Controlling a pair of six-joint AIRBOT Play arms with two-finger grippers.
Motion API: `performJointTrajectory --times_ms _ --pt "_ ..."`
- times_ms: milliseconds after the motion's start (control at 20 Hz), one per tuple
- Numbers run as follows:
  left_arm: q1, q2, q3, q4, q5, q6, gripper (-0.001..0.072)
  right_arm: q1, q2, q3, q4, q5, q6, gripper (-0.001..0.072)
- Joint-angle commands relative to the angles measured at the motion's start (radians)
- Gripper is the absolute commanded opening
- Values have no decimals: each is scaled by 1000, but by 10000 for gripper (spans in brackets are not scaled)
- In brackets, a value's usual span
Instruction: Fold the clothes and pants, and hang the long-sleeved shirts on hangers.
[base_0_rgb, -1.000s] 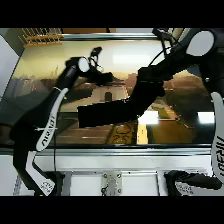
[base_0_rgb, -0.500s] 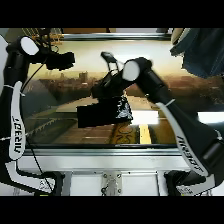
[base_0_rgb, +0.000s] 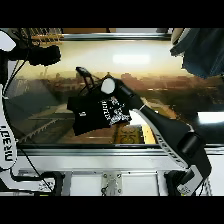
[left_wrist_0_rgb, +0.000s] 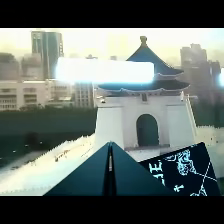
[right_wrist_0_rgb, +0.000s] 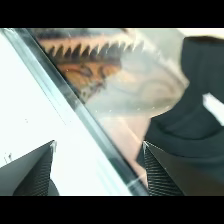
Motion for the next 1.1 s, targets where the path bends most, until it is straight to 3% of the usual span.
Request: performJointTrajectory --times_ms 0,250,300,350,450,750,1050 --pt "-16 35 -41 -1 8 14 5 -168 127 -119 3 89 -114 596" --pt "-93 142 -326 -2 90 32 5 -555 329 -539 -198 120 -114 598" --pt "-115 162 -380 -2 108 32 5 -634 324 -597 -202 118 -115 626" --pt "-138 178 -424 -2 127 32 5 -696 308 -641 -185 110 -133 713" --pt "-177 204 -491 -3 163 31 5 -780 237 -687 -97 110 -209 720" --pt "-251 220 -559 -4 188 31 5 -678 37 -678 211 74 -426 719" --pt "-251 220 -559 -5 183 22 5 -458 -47 -595 329 -1 -463 716"
